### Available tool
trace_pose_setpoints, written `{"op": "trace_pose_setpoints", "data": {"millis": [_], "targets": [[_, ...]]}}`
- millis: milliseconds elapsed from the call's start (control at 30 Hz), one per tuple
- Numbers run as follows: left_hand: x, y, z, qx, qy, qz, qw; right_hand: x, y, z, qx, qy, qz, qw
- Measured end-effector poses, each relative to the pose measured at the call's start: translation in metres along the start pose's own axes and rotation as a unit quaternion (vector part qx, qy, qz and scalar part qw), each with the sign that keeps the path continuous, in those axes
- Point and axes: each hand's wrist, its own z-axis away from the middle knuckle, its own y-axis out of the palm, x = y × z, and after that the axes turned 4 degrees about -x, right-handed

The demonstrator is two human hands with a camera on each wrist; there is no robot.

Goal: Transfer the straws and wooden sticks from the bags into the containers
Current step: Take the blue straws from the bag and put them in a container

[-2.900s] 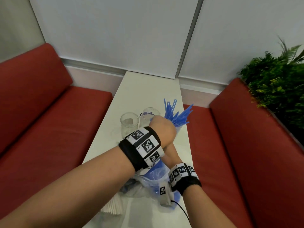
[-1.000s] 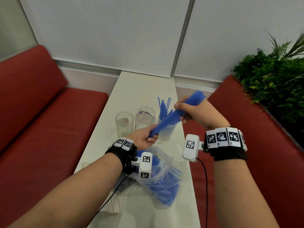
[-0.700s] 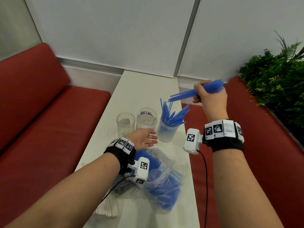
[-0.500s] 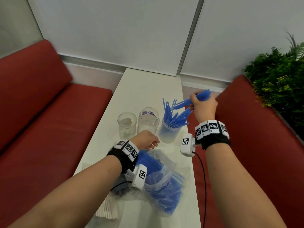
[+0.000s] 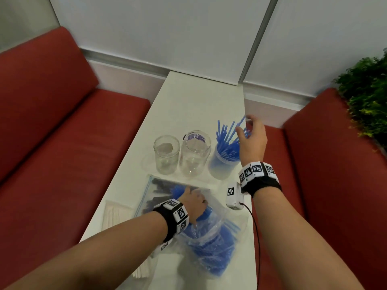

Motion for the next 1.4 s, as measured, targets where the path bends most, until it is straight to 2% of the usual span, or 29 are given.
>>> {"op": "trace_pose_setpoints", "data": {"millis": [67,167,267,500,567,633,667,700,800,833,867,933,1000,1033,1100,1133,1200,1267,1333,1367,1400], "targets": [[-0.001,0.002,-0.002,-0.016,-0.003,-0.022,1.000,-0.007,0.006,0.003,0.073,-0.041,0.090,0.992],[-0.003,0.000,-0.007,-0.034,0.012,-0.067,0.997,-0.017,0.013,0.003,0.196,-0.042,0.258,0.945],[-0.003,-0.001,-0.008,-0.031,0.022,-0.096,0.995,-0.016,0.015,-0.004,0.254,-0.039,0.290,0.922],[-0.004,-0.008,-0.004,-0.063,0.001,-0.039,0.997,-0.019,0.014,-0.001,0.342,-0.013,0.346,0.873],[-0.005,-0.010,-0.002,-0.058,-0.006,-0.052,0.997,-0.016,0.011,-0.004,0.311,-0.013,0.309,0.898],[-0.006,-0.012,0.000,-0.057,-0.019,-0.060,0.996,-0.014,0.008,-0.001,0.209,-0.037,0.250,0.945],[-0.006,-0.013,0.000,-0.056,-0.023,-0.065,0.996,-0.014,0.008,0.002,0.165,-0.047,0.244,0.954],[-0.006,-0.015,0.002,-0.054,-0.025,-0.071,0.996,-0.014,0.008,0.007,0.154,-0.051,0.262,0.951],[-0.006,-0.019,0.007,-0.043,-0.022,-0.096,0.994,-0.023,0.011,0.026,0.261,-0.009,0.344,0.902],[-0.006,-0.021,0.009,-0.040,-0.025,-0.101,0.994,-0.026,0.010,0.029,0.267,-0.003,0.341,0.901],[-0.005,-0.022,0.010,-0.038,-0.028,-0.106,0.993,-0.027,0.007,0.029,0.246,-0.011,0.323,0.914],[-0.004,-0.024,0.013,-0.039,-0.035,-0.106,0.993,-0.025,0.004,0.030,0.141,-0.041,0.269,0.952],[-0.004,-0.025,0.016,-0.038,-0.038,-0.101,0.993,-0.021,0.004,0.036,0.048,-0.014,0.248,0.968],[-0.005,-0.025,0.016,-0.037,-0.041,-0.101,0.993,-0.019,0.006,0.040,0.038,0.025,0.237,0.970],[-0.007,-0.026,0.017,-0.037,-0.043,-0.101,0.993,-0.016,0.009,0.045,0.086,0.115,0.157,0.977],[-0.008,-0.027,0.017,-0.035,-0.045,-0.101,0.993,-0.016,0.009,0.047,0.112,0.136,0.108,0.978],[-0.010,-0.030,0.019,-0.024,-0.053,-0.102,0.993,-0.015,0.006,0.050,0.107,0.123,0.097,0.982],[-0.010,-0.033,0.019,-0.014,-0.060,-0.096,0.994,-0.014,-0.002,0.054,0.031,0.098,0.132,0.986],[-0.008,-0.037,0.019,-0.013,-0.068,-0.084,0.994,-0.013,-0.010,0.066,-0.039,0.071,0.094,0.992],[-0.007,-0.039,0.020,-0.013,-0.071,-0.079,0.994,-0.013,-0.013,0.075,-0.038,0.067,0.064,0.995],[-0.006,-0.040,0.020,-0.012,-0.072,-0.075,0.994,-0.012,-0.015,0.085,0.001,0.076,0.041,0.996]]}}
